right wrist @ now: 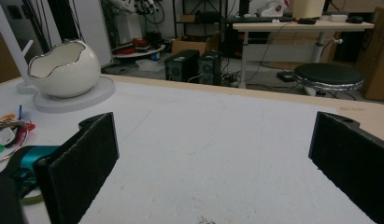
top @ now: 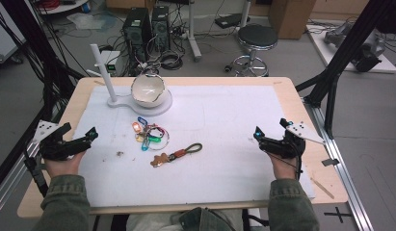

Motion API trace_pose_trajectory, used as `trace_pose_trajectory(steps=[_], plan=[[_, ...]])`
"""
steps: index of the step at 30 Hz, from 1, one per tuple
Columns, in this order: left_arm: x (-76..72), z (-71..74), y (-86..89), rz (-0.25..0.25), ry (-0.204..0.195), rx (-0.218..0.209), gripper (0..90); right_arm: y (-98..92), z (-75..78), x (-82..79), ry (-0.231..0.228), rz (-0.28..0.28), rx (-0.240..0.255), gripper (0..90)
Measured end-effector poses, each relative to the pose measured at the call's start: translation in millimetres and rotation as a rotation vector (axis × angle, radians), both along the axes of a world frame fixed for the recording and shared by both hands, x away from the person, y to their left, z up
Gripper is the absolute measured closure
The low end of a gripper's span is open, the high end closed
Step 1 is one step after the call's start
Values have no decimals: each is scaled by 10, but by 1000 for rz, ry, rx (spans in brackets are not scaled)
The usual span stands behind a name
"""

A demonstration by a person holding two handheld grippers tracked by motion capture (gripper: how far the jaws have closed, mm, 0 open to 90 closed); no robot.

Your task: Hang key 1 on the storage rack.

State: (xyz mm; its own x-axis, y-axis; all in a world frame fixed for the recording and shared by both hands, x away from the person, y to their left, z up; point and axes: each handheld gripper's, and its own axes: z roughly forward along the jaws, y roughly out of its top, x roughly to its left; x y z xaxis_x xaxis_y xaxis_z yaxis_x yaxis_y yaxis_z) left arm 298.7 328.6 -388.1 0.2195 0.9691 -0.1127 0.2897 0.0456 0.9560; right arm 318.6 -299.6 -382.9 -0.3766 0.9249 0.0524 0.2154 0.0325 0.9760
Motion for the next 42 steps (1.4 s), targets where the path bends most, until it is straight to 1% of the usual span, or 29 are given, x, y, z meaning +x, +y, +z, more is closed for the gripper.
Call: trace_pose_trajectory(steps=[2, 11, 15, 20, 24, 27, 28, 32, 34, 37, 39, 42], plan=[[2, -5, 0, -2, 6, 2, 53, 4, -1, 3, 2, -2, 1, 4], [-1, -12, 1, -3, 12, -1, 53, 4, -3, 6, 1, -3, -2, 4], [9, -17, -11, -10, 23, 6, 53, 0, -4, 9, 6, -3, 1, 4], [21, 1, -47, -24, 27, 3, 53, 6, -7, 14, 9, -1, -4, 4], [39, 21, -124, -56, 33, 7, 53, 8, -10, 19, 9, -1, -7, 4], [48, 26, -159, -68, 38, 8, 53, 10, -11, 20, 12, 2, -6, 4], [55, 38, -194, -83, 44, 9, 53, 10, -12, 23, 12, 6, -10, 4], [63, 59, -253, -99, 44, 5, 53, 16, -15, 25, 14, 6, -10, 4], [70, 66, -280, -110, 48, 10, 53, 17, -16, 26, 17, 6, -8, 4], [84, 93, -316, -134, 60, -4, 53, 15, -15, 26, 15, 8, -9, 4], [86, 99, -330, -135, 61, -7, 53, 15, -15, 26, 16, 5, -8, 4], [98, 103, -365, -151, 75, 6, 53, 13, -16, 25, 19, 5, -4, 4]])
